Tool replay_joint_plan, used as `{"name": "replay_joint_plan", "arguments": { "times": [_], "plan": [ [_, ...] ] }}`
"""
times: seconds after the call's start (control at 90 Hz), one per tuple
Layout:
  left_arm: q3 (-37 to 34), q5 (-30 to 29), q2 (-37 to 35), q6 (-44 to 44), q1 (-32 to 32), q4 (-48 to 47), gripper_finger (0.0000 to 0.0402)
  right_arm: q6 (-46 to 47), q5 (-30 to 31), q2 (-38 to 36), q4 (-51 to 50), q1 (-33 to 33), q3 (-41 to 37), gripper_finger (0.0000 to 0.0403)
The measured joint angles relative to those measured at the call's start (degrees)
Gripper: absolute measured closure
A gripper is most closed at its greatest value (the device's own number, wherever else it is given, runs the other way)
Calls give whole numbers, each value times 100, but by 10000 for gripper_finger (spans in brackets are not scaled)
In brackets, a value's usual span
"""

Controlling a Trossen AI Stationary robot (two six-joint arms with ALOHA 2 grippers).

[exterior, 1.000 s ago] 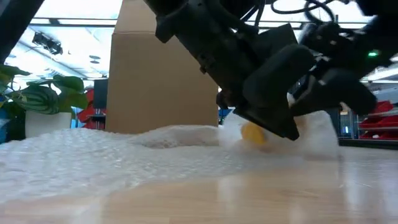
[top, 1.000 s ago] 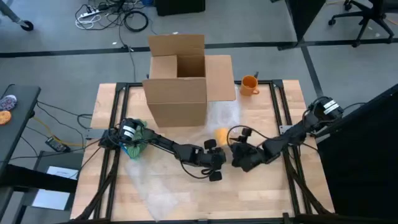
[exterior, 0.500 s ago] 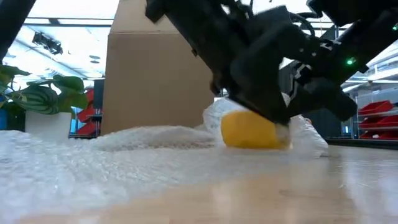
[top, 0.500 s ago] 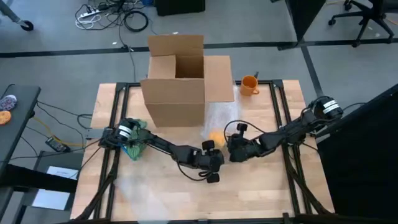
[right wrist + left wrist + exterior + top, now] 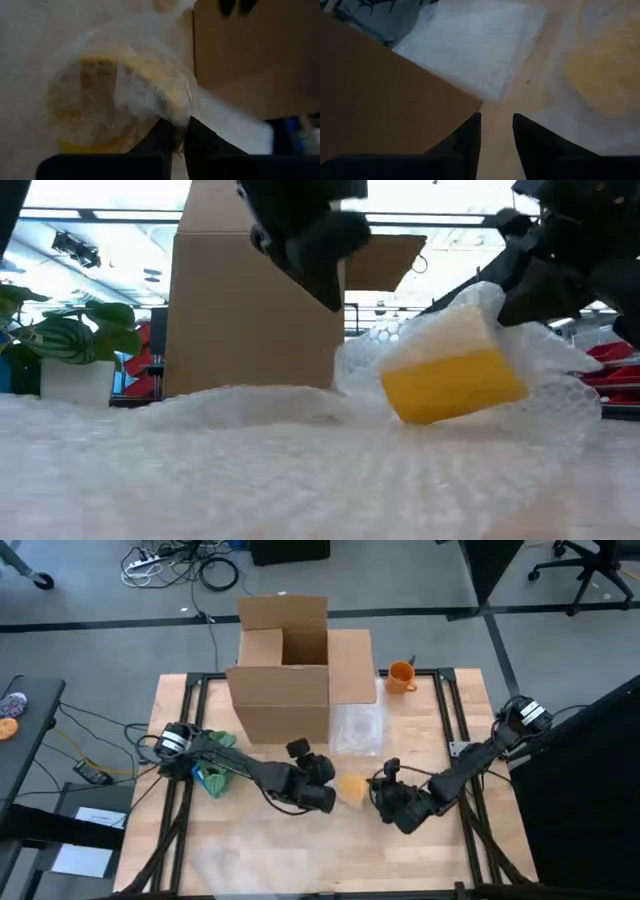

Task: Wrap mug
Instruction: Wrap the yellow mug with the bubble wrap

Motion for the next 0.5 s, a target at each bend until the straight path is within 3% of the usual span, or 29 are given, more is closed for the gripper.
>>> {"name": "replay_joint_plan", "arguments": {
  "times": [0.311,0.5],
  "plan": [
    [-1612,1389,1,-11,487,2157,302,-586,-51,68,-386,76,-103,399],
    [-1919,1608,-10,-11,522,2837,302,-1716,591,651,-405,78,-136,379]
  ]
}}
